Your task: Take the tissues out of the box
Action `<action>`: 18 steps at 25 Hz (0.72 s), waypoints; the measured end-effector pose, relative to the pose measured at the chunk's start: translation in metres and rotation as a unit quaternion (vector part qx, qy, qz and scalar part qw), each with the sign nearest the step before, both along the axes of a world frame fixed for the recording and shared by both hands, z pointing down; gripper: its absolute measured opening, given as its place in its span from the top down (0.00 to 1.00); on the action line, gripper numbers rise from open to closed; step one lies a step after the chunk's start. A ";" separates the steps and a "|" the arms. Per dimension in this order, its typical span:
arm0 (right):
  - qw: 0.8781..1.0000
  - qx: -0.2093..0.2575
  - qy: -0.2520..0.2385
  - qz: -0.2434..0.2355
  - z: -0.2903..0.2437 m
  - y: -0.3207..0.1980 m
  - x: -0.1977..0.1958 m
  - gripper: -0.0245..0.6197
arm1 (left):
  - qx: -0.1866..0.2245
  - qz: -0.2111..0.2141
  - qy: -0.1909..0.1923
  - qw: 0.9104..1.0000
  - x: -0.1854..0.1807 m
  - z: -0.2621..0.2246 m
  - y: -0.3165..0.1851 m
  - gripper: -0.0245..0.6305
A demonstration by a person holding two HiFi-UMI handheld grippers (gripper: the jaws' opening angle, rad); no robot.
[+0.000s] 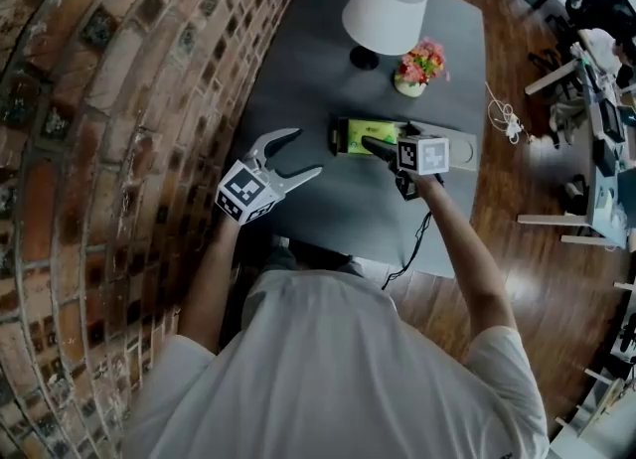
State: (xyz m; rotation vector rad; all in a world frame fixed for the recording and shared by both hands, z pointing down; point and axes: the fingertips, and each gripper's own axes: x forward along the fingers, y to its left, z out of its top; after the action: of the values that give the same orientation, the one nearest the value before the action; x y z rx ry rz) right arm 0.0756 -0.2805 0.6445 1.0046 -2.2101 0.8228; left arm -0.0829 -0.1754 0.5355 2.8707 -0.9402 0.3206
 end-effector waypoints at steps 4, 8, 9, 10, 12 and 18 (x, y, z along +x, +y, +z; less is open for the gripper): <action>0.998 0.002 0.024 0.056 0.011 -0.011 -0.007 0.00 | -0.005 -0.017 0.005 1.000 -0.008 0.002 -0.003 0.47; 0.995 0.003 0.043 0.095 0.043 -0.023 -0.006 0.01 | -0.008 -0.027 0.014 1.000 -0.011 0.003 -0.003 0.47; 0.994 -0.005 0.043 0.104 0.049 -0.022 -0.006 0.01 | -0.010 -0.029 0.016 0.999 -0.012 0.003 -0.003 0.47; 0.993 -0.009 0.042 0.112 0.055 -0.021 -0.008 0.00 | -0.011 -0.030 0.018 0.999 -0.012 0.003 -0.002 0.47; 0.991 -0.006 0.042 0.124 0.063 -0.022 -0.010 0.00 | -0.014 -0.032 0.021 0.999 -0.012 0.005 0.000 0.47; 0.983 0.018 0.059 0.171 0.082 -0.028 -0.008 0.01 | -0.028 -0.035 0.031 0.999 -0.009 0.012 0.005 0.47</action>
State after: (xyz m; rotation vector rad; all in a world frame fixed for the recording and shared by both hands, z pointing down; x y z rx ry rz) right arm 0.0673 -0.3089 0.7263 1.4403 -1.9871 0.8463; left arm -0.0923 -0.1702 0.5478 2.7727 -1.0014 0.2457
